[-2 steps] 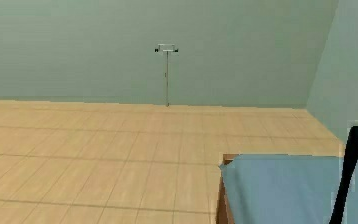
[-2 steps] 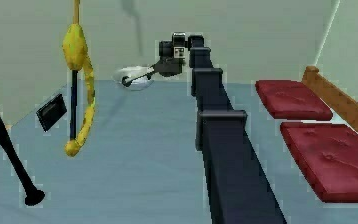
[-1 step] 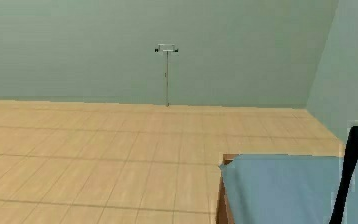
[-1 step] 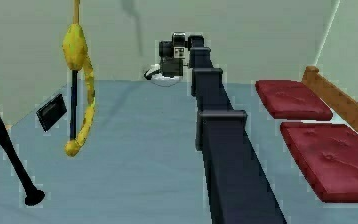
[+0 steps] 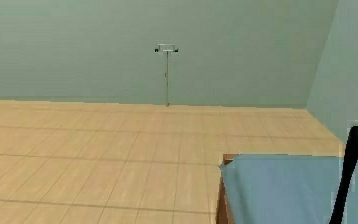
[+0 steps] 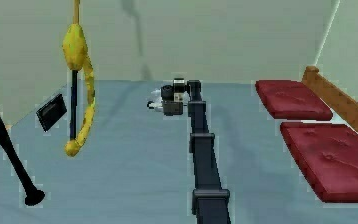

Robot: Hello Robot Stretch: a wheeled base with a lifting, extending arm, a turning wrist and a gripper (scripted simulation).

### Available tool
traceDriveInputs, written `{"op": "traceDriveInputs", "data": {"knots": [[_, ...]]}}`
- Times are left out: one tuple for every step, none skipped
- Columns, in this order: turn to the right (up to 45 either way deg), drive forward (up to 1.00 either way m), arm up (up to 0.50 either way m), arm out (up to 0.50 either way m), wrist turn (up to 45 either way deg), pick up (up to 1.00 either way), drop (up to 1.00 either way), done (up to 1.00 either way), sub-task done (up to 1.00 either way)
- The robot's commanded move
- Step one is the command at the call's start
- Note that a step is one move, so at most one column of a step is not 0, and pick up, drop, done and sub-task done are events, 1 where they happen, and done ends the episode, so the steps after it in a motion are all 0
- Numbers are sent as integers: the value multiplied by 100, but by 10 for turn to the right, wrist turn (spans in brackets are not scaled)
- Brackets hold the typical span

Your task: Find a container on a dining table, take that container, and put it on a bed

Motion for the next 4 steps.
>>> {"op": "traceDriveInputs", "data": {"knots": [[0, 0, -32, 0, 0, 0, 0, 0, 0], [0, 0, 0, 0, 0, 0, 100, 0, 0], [0, 0, 10, 0, 0, 0, 0, 0, 0], [0, 0, 0, -8, 0, 0, 0, 0, 0]]}}
